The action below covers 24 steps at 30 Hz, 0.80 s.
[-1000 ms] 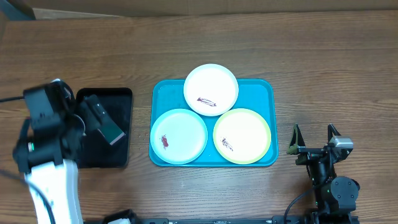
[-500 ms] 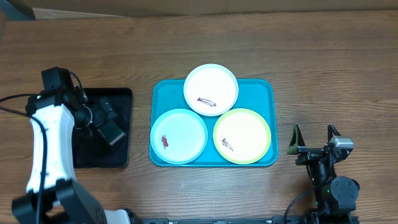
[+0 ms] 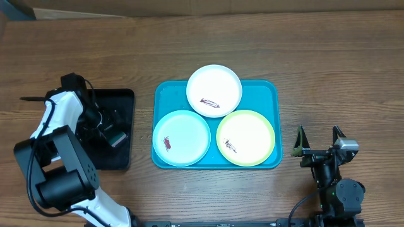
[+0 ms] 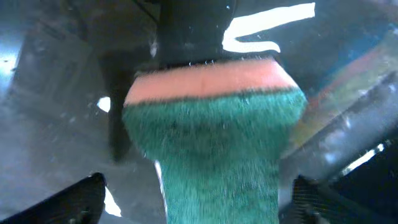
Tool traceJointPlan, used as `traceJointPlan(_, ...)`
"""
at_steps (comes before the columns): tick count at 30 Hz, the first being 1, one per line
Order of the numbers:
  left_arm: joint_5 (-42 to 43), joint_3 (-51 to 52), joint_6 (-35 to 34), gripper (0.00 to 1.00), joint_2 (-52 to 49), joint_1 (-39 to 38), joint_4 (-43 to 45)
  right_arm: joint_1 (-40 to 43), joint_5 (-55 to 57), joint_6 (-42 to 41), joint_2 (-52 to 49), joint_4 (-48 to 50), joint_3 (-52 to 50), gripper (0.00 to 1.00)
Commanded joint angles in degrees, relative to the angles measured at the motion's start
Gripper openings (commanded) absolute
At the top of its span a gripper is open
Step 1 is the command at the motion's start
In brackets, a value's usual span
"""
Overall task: Clean dirty plates on tray and stack at the side
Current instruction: 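Reach the left gripper to the green sponge on the black tray, then grasp the sponge with the left gripper and lift it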
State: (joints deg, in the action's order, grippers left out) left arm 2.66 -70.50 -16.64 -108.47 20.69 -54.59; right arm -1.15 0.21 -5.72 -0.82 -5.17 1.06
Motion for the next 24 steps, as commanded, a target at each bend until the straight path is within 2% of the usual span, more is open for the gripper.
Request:
traceJointPlan(1, 0.94, -0.96, -0.13, 0.82, -1.9, 0.33, 0.48, 0.15, -0.07, 0.39, 0.52, 0.33, -0.59, 1.0)
traceJointPlan(3, 1.25, -0.94, -0.13, 0.72, -2.75, 0.28, 0.74, 0.15, -0.07, 0.39, 0.52, 0.33, -0.59, 1.0)
traceJointPlan(8, 1.44, -0.9, -0.13, 0.64, -5.27, 0.28, 0.79, 0.15, -0.07, 0.37, 0.52, 0.35, -0.59, 1.0)
traceJointPlan(9, 1.44, -0.9, -0.13, 0.58, -5.64, 0.28, 0.81, 0.15, -0.07, 0.39, 0.52, 0.33, -0.59, 1.0)
traceJointPlan(11, 1.42, -0.9, -0.11, 0.37, -6.25, 0.28, 0.9, 0.15, -0.07, 0.39, 0.52, 0.33, -0.59, 1.0)
traceJointPlan(12, 1.38, -0.9, -0.09, 0.32, -6.43, 0.28, 1.01, 0.15, -0.07, 0.39, 0.52, 0.33, -0.59, 1.0)
traceJointPlan(14, 1.36, -0.92, -0.09, 0.3, -6.43, 0.35, 1.29, 0.15, -0.07, 0.39, 0.52, 0.33, -0.59, 1.0)
traceJointPlan(15, 1.38, -0.94, -0.09, 0.24, -6.38, 0.35, 1.36, 0.15, -0.07, 0.39, 0.52, 0.33, -0.59, 1.0)
traceJointPlan(17, 1.38, -1.03, -0.09, 0.04, -6.38, 0.35, 1.51, 0.15, -0.07, 0.39, 0.52, 0.33, -0.59, 1.0)
traceJointPlan(19, 1.38, -1.03, -0.11, 0.04, -6.38, 0.33, 1.55, 0.15, -0.07, 0.39, 0.52, 0.33, -0.59, 1.0)
traceJointPlan(20, 1.38, -1.03, -0.11, 0.06, -6.38, 0.33, 1.55, 0.15, -0.07, 0.39, 0.52, 0.33, -0.59, 1.0)
traceJointPlan(21, 1.38, -1.03, -0.11, 0.24, -6.38, 0.33, 1.53, 0.15, -0.07, 0.39, 0.52, 0.33, -0.59, 1.0)
traceJointPlan(22, 1.38, -1.03, -0.11, 0.57, -6.38, 0.33, 1.55, 0.15, -0.07, 0.39, 0.52, 0.35, -0.59, 1.0)
traceJointPlan(23, 1.38, -1.03, -0.11, 0.96, -6.38, 0.33, 1.55, 0.15, -0.07, 0.39, 0.52, 0.33, -0.59, 1.0)
traceJointPlan(24, 1.33, -1.03, -0.09, 1.0, -6.38, 0.33, 1.55, 0.15, -0.07, 0.37, 0.52, 0.33, -0.59, 1.0)
